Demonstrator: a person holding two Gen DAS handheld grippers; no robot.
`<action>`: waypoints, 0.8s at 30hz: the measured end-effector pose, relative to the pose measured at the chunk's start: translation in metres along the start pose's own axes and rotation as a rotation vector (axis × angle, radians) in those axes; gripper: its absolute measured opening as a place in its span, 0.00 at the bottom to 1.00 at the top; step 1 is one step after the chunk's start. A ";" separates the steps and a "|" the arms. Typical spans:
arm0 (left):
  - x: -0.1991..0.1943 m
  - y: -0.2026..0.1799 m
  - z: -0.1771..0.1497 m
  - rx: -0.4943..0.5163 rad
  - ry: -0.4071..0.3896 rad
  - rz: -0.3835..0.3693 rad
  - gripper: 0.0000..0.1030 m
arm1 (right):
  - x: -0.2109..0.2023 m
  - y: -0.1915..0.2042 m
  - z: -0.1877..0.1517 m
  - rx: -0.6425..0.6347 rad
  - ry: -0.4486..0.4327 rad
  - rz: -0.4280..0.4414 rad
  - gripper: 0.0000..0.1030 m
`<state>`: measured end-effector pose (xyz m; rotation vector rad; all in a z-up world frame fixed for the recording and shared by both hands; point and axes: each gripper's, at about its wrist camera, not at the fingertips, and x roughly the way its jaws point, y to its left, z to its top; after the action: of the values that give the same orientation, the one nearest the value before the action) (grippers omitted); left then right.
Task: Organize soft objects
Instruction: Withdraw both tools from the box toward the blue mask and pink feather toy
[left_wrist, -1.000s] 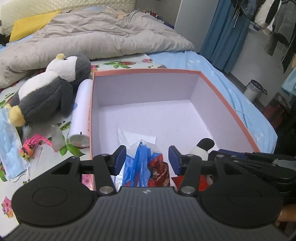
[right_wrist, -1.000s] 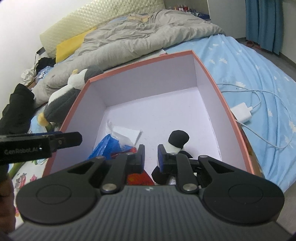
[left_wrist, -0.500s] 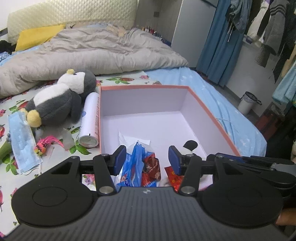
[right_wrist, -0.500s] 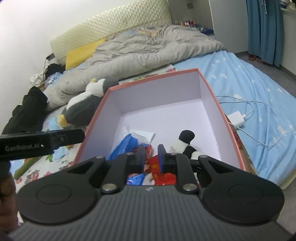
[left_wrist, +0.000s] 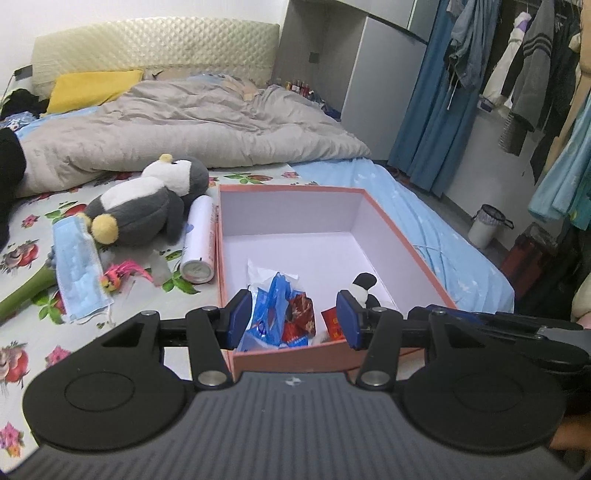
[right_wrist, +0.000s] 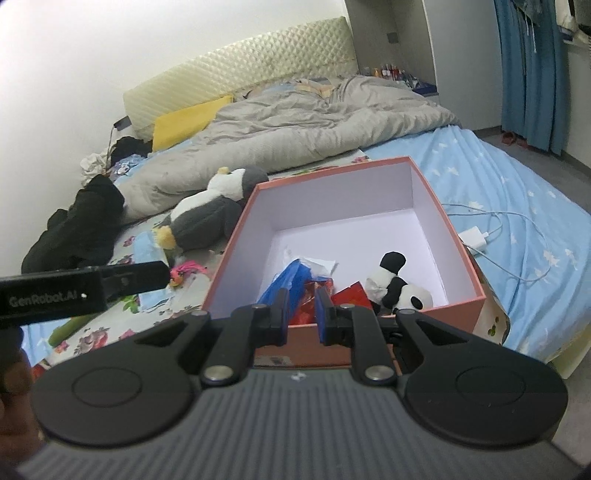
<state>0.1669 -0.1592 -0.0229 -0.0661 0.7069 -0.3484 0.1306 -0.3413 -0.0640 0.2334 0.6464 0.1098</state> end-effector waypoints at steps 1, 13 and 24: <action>-0.005 0.001 -0.003 -0.003 -0.004 0.002 0.55 | -0.004 0.002 -0.002 -0.004 -0.003 0.002 0.18; -0.059 0.019 -0.035 -0.026 -0.037 0.024 0.55 | -0.032 0.029 -0.029 -0.025 -0.012 0.049 0.19; -0.085 0.047 -0.061 -0.045 -0.017 0.099 0.55 | -0.028 0.068 -0.050 -0.095 0.013 0.117 0.19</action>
<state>0.0808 -0.0834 -0.0243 -0.0760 0.6984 -0.2366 0.0757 -0.2717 -0.0694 0.1786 0.6388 0.2543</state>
